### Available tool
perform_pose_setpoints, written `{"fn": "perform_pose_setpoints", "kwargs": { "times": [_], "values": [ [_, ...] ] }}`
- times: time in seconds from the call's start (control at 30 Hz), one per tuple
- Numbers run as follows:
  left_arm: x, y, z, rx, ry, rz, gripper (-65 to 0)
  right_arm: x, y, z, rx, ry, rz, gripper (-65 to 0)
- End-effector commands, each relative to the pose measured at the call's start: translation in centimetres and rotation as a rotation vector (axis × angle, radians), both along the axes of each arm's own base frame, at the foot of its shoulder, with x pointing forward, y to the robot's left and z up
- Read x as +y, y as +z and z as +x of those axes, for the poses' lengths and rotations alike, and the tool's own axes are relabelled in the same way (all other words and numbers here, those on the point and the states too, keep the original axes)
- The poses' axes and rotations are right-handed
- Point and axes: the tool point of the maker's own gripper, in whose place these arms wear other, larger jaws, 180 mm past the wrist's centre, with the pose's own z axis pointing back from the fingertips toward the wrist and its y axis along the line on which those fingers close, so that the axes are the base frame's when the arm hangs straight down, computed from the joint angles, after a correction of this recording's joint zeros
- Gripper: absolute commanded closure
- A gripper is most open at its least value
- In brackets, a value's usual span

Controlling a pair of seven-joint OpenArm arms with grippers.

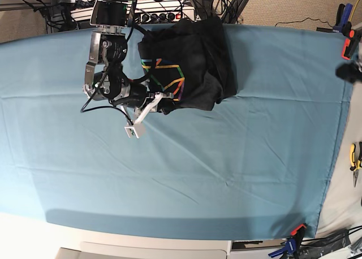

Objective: Fold the T-shirt properly

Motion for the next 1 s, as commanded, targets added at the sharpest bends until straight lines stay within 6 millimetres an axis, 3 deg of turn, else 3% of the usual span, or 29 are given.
{"fn": "perform_pose_setpoints", "kwargs": {
  "times": [0.0,0.13,0.43,0.67,0.97],
  "values": [
    [0.1,0.3,-0.5,0.006,-0.023,0.007,-25.8,0.1,1.3,1.1,-0.053,-0.001,0.009,0.0],
    [-2.1,-1.6,-2.3,0.038,0.004,-0.065,-25.8,0.1,1.4,1.1,-0.056,0.003,0.009,0.0],
    [-9.5,-3.7,-3.5,0.039,-0.07,-0.218,-25.8,0.2,1.4,1.1,-0.066,0.017,0.007,0.0],
    [-15.7,-4.8,-3.7,0.048,-0.094,-0.351,-25.8,0.2,1.4,1.1,-0.066,0.017,0.007,0.0],
    [-21.0,-7.0,-2.6,0.078,-0.179,-0.339,-27.8,0.2,1.4,1.0,-0.065,0.017,0.006,0.0]
  ]
}}
